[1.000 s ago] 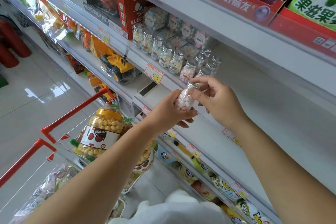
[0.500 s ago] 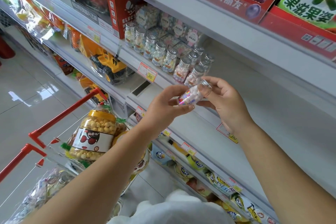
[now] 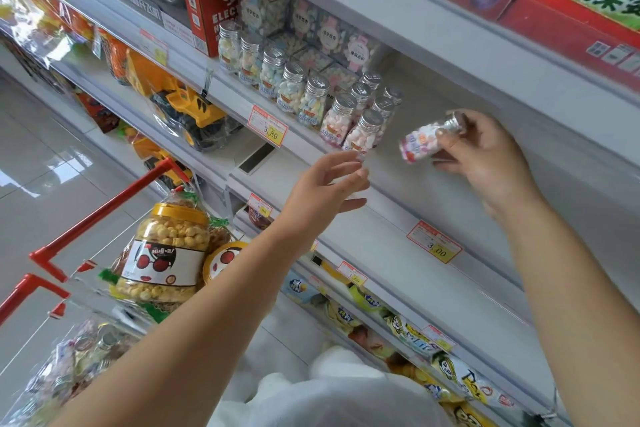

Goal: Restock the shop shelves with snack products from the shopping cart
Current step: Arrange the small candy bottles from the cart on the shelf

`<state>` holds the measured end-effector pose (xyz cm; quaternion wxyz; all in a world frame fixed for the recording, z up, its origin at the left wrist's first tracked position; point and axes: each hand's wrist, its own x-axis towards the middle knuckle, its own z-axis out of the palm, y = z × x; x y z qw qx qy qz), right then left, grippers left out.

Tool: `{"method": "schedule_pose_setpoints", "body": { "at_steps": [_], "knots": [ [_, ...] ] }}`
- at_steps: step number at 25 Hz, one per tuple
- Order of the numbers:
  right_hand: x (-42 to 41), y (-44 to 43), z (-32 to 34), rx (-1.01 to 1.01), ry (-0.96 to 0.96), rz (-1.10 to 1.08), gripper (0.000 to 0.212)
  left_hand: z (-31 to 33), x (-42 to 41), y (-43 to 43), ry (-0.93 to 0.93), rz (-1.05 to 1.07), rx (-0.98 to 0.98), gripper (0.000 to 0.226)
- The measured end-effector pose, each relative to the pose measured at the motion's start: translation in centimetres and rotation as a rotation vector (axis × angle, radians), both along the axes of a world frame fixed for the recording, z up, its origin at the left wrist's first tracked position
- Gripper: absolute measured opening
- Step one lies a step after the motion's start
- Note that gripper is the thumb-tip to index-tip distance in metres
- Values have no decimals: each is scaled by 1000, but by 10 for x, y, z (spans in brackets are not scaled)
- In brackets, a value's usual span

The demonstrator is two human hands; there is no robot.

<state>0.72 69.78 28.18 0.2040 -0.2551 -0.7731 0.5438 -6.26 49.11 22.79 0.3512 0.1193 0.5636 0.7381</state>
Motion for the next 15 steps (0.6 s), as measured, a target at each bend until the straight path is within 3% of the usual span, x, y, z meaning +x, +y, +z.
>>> {"method": "schedule_pose_setpoints", "body": {
  "at_steps": [2, 4, 8, 15],
  "knots": [
    [-17, 23, -6, 164, -105, -5, 29, -3, -6, -6, -22, 33, -17, 27],
    [-39, 37, -17, 193, -153, 3, 34, -8, -10, -12, -49, 65, -17, 30],
    [-83, 43, -19, 89, -147, 69, 41, -18, -16, -26, -79, 119, -11, 30],
    [-126, 35, -11, -40, -219, 168, 36, -32, -23, -41, -102, 171, -1, 31]
  ]
}}
